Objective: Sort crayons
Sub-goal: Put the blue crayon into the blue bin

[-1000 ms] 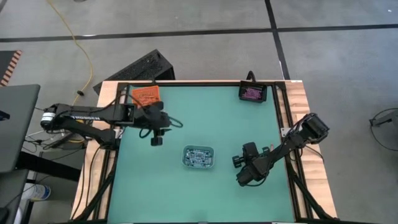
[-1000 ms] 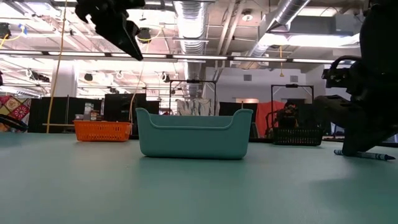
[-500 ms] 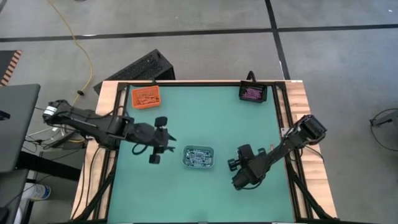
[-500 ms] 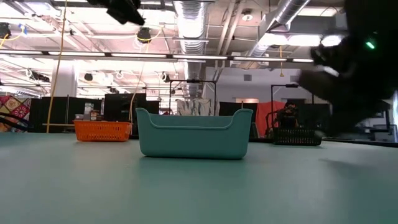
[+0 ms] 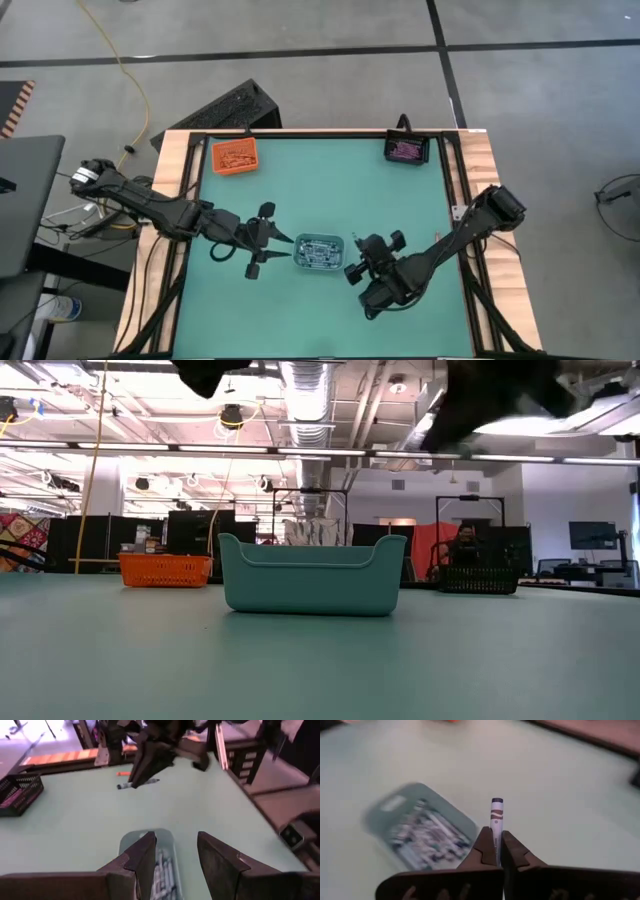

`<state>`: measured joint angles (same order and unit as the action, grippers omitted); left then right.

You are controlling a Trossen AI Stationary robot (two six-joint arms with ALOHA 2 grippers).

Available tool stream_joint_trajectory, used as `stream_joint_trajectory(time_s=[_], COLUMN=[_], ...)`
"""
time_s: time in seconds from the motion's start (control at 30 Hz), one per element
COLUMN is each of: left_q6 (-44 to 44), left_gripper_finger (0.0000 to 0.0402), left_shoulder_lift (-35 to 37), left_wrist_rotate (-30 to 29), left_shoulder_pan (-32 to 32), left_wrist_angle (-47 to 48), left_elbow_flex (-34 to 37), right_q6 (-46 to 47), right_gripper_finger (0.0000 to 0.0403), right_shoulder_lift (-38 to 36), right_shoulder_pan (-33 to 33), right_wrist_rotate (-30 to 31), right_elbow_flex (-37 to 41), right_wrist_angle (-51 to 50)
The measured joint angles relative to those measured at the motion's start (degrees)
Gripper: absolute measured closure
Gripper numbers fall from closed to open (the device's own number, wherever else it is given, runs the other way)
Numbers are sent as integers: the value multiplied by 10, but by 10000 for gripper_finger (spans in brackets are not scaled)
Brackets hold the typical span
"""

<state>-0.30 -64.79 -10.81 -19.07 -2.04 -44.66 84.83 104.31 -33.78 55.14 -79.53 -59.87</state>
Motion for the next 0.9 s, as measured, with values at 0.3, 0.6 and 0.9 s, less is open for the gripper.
stream_joint_trajectory(time_s=[0.3, 0.6, 0.9], left_q6=[-40, -98, -89], left_gripper_finger=[266, 266, 266], left_shoulder_lift=[0, 0, -25], left_wrist_rotate=[16, 16, -75], left_shoulder_pan=[-2, -62, -170], left_wrist_angle=[-100, -127, -160], left_elbow_flex=[72, 104, 111], right_q6=[-355, -521, -615], right_gripper_finger=[403, 403, 403], right_shoulder_lift=[-1, 0, 0], right_shoulder_pan=[2, 70, 128], right_wrist_rotate=[15, -78, -202], right_elbow_flex=[-47, -22, 53], right_wrist_angle=[214, 320, 456])
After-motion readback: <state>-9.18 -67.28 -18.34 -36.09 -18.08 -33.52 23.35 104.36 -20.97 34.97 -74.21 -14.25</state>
